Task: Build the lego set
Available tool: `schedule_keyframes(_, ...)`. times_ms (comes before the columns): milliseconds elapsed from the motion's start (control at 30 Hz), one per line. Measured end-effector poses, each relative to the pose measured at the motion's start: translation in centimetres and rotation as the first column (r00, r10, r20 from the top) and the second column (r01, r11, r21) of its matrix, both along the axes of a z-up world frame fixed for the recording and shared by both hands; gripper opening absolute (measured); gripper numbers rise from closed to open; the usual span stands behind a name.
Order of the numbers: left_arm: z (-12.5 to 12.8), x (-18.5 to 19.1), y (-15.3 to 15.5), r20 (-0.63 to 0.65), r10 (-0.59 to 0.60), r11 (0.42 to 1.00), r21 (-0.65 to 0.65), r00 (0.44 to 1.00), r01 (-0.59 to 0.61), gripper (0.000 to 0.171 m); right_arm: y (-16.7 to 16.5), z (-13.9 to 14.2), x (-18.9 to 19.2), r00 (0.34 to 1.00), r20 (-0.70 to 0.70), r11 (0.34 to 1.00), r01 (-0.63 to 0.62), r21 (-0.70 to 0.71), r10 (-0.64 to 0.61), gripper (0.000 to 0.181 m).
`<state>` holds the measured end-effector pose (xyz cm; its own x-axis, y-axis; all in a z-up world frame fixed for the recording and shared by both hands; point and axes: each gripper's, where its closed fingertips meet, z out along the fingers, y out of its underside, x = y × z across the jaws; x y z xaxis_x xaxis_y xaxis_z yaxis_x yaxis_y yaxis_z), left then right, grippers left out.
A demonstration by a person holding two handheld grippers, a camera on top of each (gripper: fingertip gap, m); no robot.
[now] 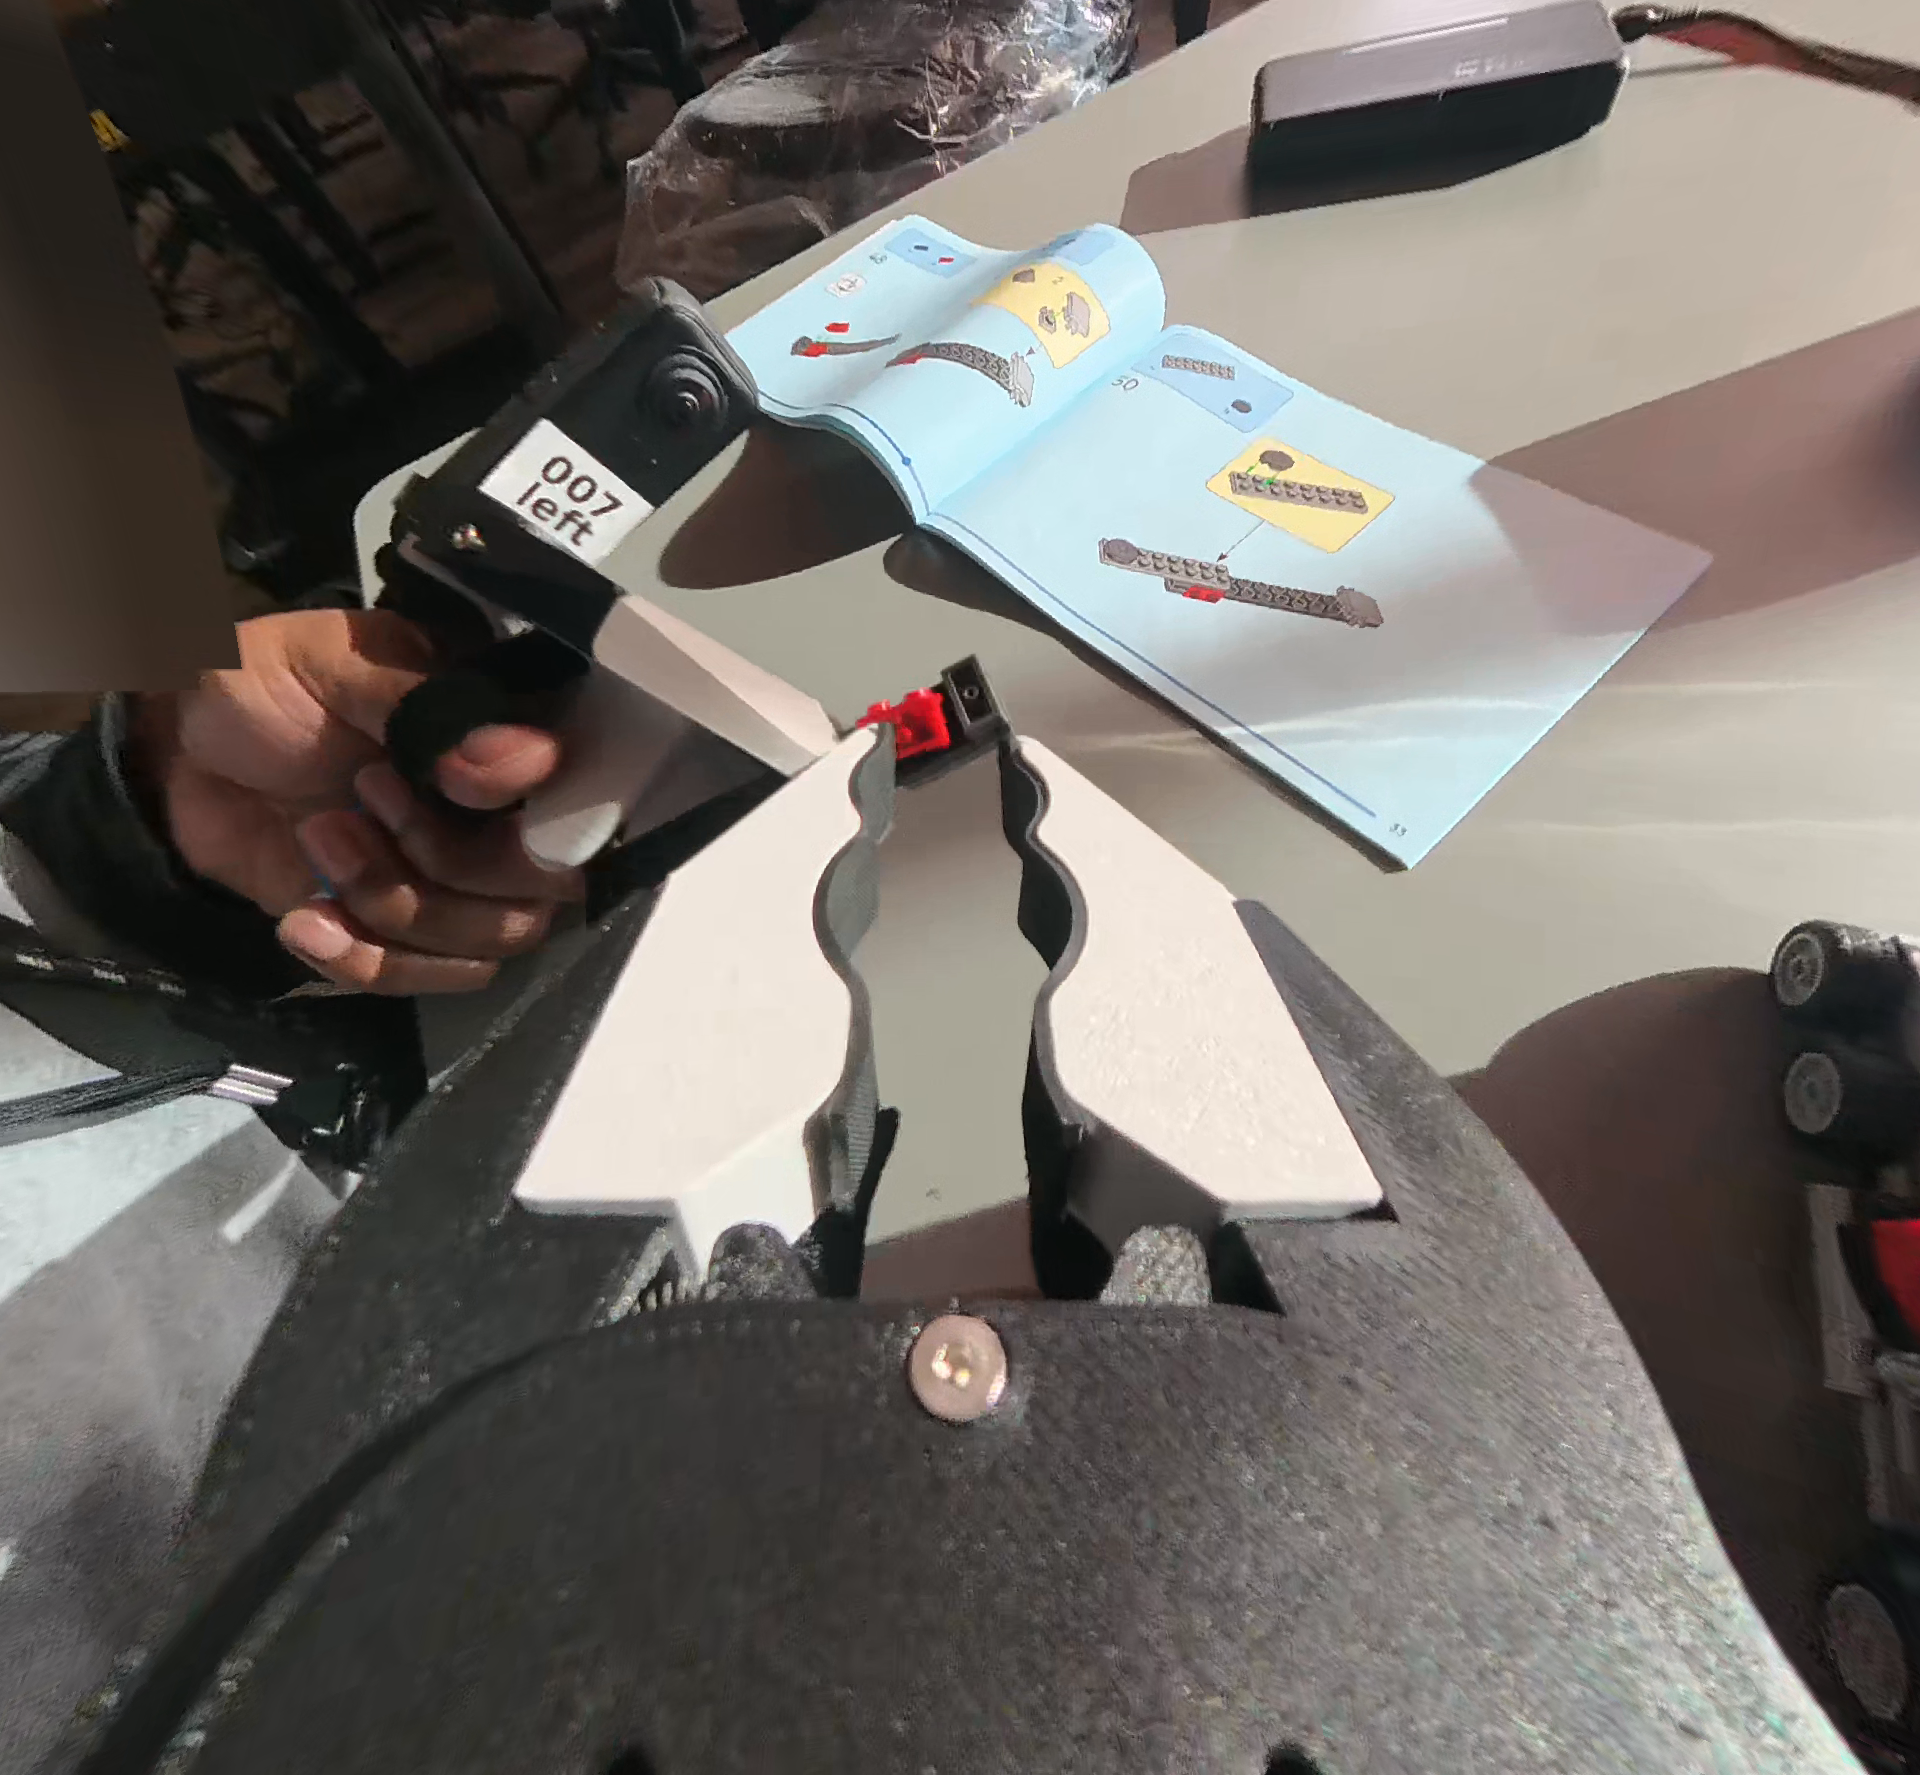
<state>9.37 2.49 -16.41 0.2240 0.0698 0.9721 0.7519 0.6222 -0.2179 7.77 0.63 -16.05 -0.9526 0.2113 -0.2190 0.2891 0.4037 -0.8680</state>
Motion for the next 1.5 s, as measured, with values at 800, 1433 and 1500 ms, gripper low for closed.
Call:
schedule_keyframes(800,0.5,0.3,0.3,-0.029,-0.028,1.0,0.008,0.999,0.028,0.006,-0.3,0.5,0.3,0.938,0.345,0.977,0.046,-0.21,0.03,0.022)
schedule_keyframes(1433,1.4,0.9,0.7,-0.084,-0.073,0.996,0.036,0.994,0.076,0.005,-0.3,1.1,1.3,0.834,0.529,0.937,0.041,-0.346,0.159,0.018)
schedule_keyframes(1500,1.4,0.9,0.7,-0.084,-0.073,0.996,0.04,0.994,0.076,0.006,-0.4,1.1,1.3,0.824,0.543,0.935,0.049,-0.352,0.162,0.017)
